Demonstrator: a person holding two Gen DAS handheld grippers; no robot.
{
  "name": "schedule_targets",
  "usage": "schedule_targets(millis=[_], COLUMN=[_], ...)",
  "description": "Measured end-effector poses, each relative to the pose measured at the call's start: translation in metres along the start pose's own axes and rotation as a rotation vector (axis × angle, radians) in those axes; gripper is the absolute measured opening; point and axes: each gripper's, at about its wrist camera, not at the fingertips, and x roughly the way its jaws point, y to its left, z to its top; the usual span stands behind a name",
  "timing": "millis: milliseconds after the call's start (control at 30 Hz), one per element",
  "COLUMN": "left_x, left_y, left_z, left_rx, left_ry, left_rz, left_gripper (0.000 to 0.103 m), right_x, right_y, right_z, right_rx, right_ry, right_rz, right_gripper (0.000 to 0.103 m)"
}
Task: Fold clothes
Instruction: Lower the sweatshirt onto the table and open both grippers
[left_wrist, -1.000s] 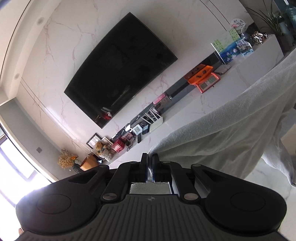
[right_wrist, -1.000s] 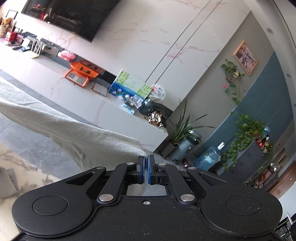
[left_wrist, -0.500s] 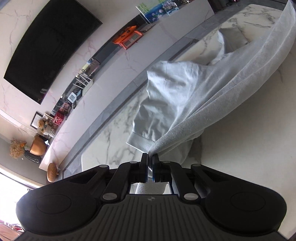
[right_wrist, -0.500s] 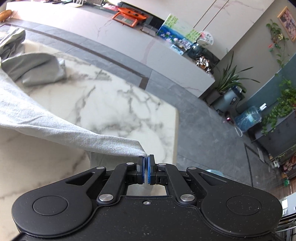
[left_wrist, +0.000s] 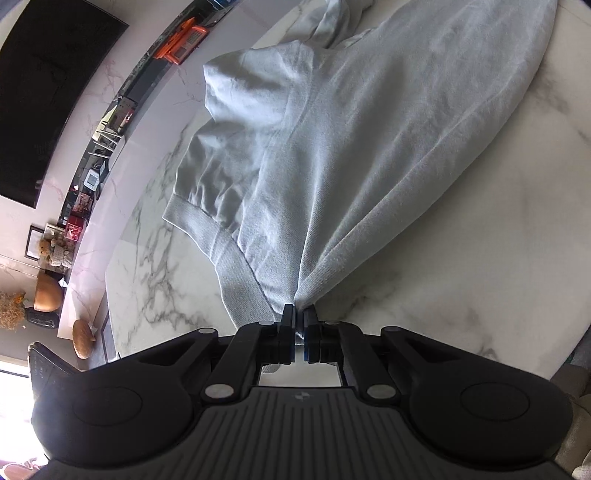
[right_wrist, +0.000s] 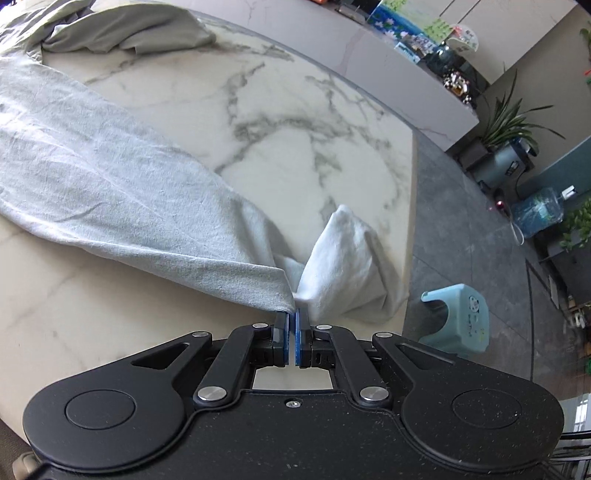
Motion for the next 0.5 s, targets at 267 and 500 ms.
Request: schedule_targets(millis=[267,500], left_x=[0.0,-0.021], left_y=[0.0,-0.012], left_z=[-0.008,-0.006], left_rx=[-0.067,-0.08], left_ry=[-0.001,-0.049], left_rz=[-0.046,-0.054], left_gripper=[0.008,0.029], right_x=[-0.002,-0.01], right_y=[-0.021,-0.033], right_z=[-0.033,-0.031], right_rx=[0.089,0.194], right_ry=[0.036,-0.002], right_rz=[-0.008,0.012], right_gripper=[0.0,0.002])
